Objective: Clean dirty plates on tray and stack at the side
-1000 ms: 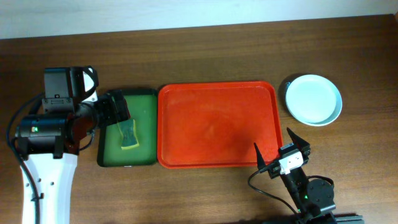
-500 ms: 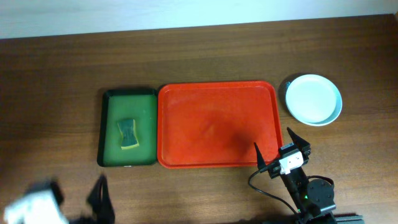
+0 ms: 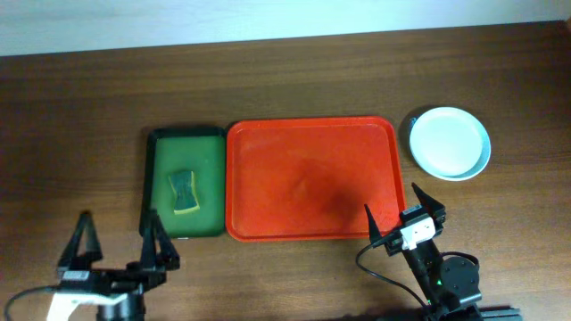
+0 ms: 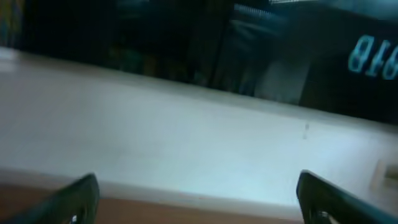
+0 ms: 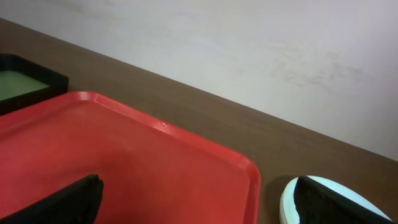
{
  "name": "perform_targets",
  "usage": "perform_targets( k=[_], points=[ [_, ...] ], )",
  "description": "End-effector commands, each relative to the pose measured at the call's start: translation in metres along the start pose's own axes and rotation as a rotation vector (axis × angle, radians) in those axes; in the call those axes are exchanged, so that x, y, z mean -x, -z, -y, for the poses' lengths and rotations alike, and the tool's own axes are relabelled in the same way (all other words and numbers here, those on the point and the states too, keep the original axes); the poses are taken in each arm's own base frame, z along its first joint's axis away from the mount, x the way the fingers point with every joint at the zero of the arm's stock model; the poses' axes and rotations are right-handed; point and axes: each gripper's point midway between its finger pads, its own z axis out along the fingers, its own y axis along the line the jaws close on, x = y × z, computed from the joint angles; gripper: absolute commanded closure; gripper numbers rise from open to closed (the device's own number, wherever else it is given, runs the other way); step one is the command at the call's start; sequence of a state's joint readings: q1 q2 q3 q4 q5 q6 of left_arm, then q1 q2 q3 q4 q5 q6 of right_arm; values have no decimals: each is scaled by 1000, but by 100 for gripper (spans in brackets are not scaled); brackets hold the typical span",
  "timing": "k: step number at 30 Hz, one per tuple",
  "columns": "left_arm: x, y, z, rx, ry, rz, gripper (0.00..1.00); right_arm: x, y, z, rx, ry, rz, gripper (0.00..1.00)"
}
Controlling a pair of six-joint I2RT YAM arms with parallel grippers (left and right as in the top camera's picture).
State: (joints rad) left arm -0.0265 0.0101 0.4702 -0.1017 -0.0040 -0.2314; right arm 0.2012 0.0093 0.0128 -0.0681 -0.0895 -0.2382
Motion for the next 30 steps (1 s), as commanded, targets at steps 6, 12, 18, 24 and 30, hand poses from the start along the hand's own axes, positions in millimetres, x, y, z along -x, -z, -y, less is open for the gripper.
perform_targets(
  k=[6,12,18,24,30],
  points=[
    [-112,-13,-20,-20,1,-56,1,-4,0,3,-17,-12,-9,2],
    [-194,2,-39,42,4,-345,1,-4,0,3,-17,-12,-9,2],
    [-214,11,-45,73,3,-432,1,-4,0,3,-17,-12,-9,2],
    [-214,11,-45,73,3,-432,1,-4,0,3,-17,-12,-9,2],
    [-214,11,-45,73,3,-432,1,-4,0,3,-17,-12,-9,2]
  ],
)
